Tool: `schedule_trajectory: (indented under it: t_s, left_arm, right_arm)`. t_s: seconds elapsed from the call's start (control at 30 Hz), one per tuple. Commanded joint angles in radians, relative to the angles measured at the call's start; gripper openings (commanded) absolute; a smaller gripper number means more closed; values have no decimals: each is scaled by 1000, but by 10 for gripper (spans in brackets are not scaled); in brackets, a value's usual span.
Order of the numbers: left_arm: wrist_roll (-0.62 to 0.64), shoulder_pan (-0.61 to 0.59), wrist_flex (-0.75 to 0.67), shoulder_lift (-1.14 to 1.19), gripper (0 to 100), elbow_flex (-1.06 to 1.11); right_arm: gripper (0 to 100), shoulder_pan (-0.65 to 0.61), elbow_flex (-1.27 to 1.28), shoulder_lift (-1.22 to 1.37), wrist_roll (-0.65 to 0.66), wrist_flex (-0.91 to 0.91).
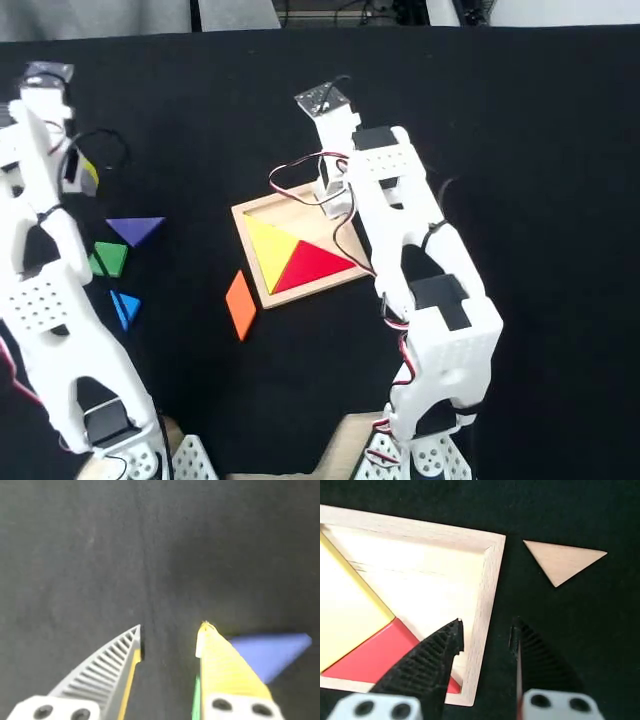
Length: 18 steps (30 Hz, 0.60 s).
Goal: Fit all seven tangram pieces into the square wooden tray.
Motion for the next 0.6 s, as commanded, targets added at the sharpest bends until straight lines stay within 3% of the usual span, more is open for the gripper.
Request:
schedule_trajectory:
  t_s: [0.0, 0.13, 0.33, 0.57]
  left_arm:
    - [11, 22, -37, 51, 184, -21]
    - [-54, 19, 5, 101, 184, -10]
    - [-226, 24, 293, 98, 184, -12]
    - [-242, 51, 296, 97, 137, 131]
  right_arm:
    - [167, -9, -7, -70, -2, -14]
    - [167, -9, -7, -70, -2, -14]
    - [167, -9, -7, -70, -2, -14]
    - [167, -9, -7, -70, -2, -14]
